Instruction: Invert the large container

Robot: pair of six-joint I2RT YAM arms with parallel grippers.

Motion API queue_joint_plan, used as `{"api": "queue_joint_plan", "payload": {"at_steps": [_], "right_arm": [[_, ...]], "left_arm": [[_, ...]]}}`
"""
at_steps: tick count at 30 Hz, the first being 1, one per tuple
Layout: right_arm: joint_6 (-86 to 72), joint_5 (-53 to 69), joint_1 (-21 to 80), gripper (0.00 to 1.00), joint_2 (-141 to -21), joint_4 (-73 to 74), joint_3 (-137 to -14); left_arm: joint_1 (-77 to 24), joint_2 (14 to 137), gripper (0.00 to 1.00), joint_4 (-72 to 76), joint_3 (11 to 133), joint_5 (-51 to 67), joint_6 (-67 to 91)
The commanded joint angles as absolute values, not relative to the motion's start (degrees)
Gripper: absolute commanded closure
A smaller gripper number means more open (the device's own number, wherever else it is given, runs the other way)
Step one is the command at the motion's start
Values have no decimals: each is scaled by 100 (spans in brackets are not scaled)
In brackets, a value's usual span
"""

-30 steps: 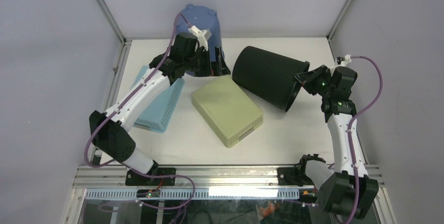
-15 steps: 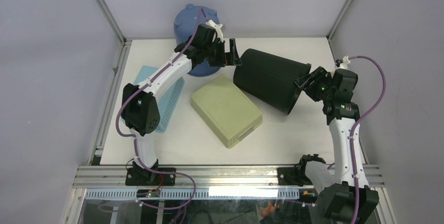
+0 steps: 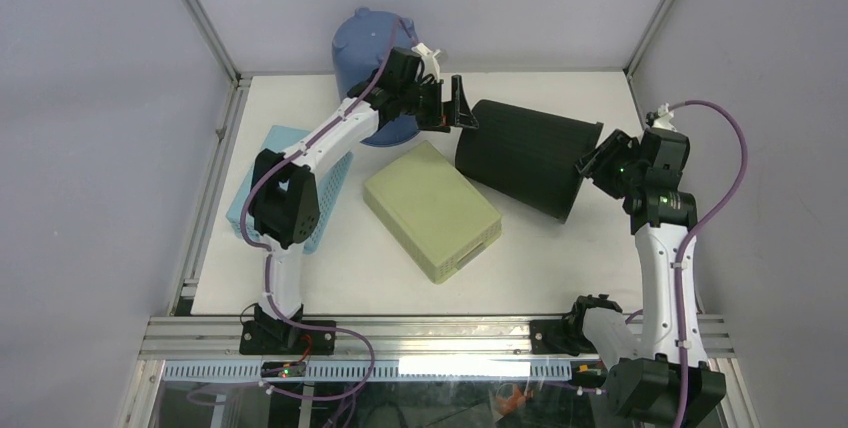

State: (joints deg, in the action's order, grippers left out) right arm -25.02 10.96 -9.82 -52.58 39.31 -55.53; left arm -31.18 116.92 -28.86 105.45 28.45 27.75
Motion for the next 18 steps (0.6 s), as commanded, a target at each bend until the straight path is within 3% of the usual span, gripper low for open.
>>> {"api": "queue_joint_plan", "payload": {"at_steps": [1, 8, 18], "right_arm": [[-2037, 448, -987, 54, -5287, 4349, -5853], [-2132, 511, -987, 83, -5067, 4215, -5645], [-2626, 1079, -987, 100, -4979, 3874, -5234]], "left_arm": [[-3249, 11755, 1, -2505, 10833, 3486, 2923], [-3496, 11860, 1, -2136, 10886, 3858, 3308], [-3714, 11721, 1, -1750, 11043, 4086, 3741]]}}
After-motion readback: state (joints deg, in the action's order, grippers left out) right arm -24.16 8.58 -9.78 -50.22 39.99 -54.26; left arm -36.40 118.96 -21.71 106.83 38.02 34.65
